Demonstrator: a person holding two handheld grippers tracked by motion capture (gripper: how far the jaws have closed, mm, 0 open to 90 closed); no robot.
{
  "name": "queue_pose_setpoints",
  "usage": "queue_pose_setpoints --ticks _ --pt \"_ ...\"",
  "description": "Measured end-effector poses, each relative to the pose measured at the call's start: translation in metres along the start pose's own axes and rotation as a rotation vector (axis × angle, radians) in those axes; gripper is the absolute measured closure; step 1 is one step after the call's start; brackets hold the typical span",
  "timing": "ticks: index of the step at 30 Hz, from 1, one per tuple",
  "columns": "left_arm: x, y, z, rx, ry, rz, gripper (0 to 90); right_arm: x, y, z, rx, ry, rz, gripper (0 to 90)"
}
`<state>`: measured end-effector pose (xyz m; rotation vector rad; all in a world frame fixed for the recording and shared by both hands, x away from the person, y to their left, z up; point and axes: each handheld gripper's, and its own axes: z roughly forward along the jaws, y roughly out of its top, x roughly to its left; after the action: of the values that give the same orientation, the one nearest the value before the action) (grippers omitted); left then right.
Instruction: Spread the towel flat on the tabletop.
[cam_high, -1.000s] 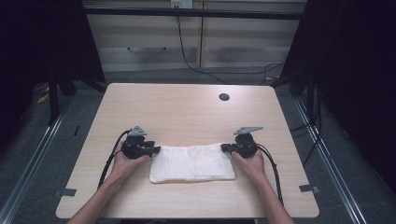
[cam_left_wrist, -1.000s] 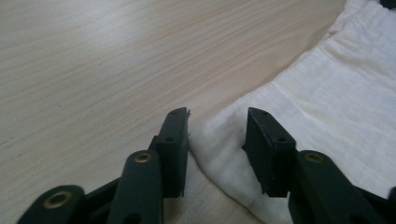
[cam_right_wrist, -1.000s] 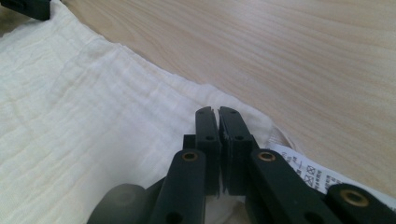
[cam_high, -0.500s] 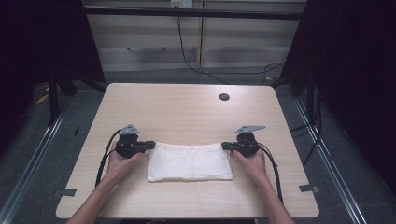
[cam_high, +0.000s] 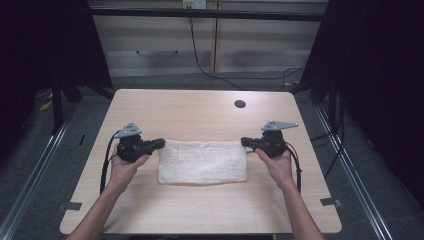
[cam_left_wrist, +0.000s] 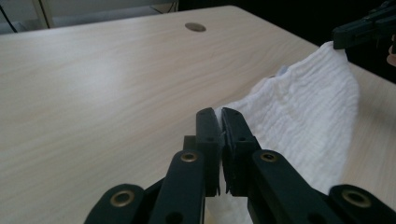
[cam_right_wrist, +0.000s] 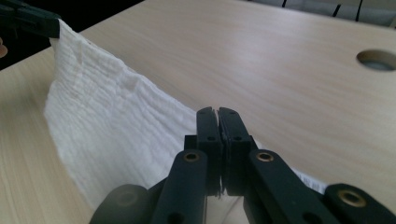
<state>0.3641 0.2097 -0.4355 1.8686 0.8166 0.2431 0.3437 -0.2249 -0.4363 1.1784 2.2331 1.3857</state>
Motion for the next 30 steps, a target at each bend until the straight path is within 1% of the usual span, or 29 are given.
queue_pose_setpoints --ticks 1,2,3,5,8,10,11,15,18,19,23,24,27,28,30 --pt "0.0 0.006 -0.002 -0.008 0.007 0.008 86.4 0.001 0.015 -0.007 -0.016 -0.008 -0.02 88.5" --pt "-0.001 0.012 -0.004 -0.017 0.01 0.011 86.4 0.001 0.015 -0.007 -0.016 -0.008 -0.02 88.5" --pt "-0.001 0.02 -0.007 -0.021 0.014 0.028 86.5 0.002 0.022 -0.011 -0.032 -0.012 -0.032 88.5" --pt "-0.002 0.035 -0.013 -0.044 0.028 0.045 86.4 0.004 0.038 -0.019 -0.061 -0.015 -0.05 88.6" --pt "0.0 0.058 -0.023 -0.087 0.048 0.055 86.5 0.005 0.061 -0.03 -0.103 -0.027 -0.065 88.6" --pt "0.001 0.074 -0.028 -0.105 0.064 0.066 86.5 0.005 0.074 -0.035 -0.13 -0.032 -0.068 88.6" --pt "0.002 0.079 -0.03 -0.11 0.07 0.067 86.5 0.004 0.082 -0.038 -0.148 -0.031 -0.071 88.6" --pt "0.003 0.099 -0.036 -0.144 0.073 0.074 86.8 0.005 0.103 -0.046 -0.185 -0.033 -0.084 88.6" --pt "0.001 0.111 -0.037 -0.148 0.082 0.096 86.8 0.005 0.115 -0.051 -0.202 -0.041 -0.093 88.6" --pt "0.0 0.115 -0.037 -0.149 0.092 0.102 87.0 0.005 0.119 -0.052 -0.205 -0.046 -0.093 88.6" --pt "0.002 0.123 -0.031 -0.146 0.097 0.094 87.3 0.0 0.129 -0.053 -0.205 -0.06 -0.088 88.6" --pt "0.004 0.124 -0.028 -0.148 0.095 0.086 87.3 -0.001 0.131 -0.052 -0.201 -0.066 -0.086 88.7" --pt "0.012 0.131 -0.02 -0.147 0.113 0.061 87.3 -0.009 0.14 -0.048 -0.181 -0.086 -0.081 88.6" --pt "0.015 0.134 -0.017 -0.149 0.116 0.045 87.3 -0.012 0.143 -0.046 -0.178 -0.093 -0.075 88.7" --pt "0.02 0.138 -0.013 -0.154 0.117 0.033 87.3 -0.018 0.149 -0.043 -0.171 -0.106 -0.063 88.6"
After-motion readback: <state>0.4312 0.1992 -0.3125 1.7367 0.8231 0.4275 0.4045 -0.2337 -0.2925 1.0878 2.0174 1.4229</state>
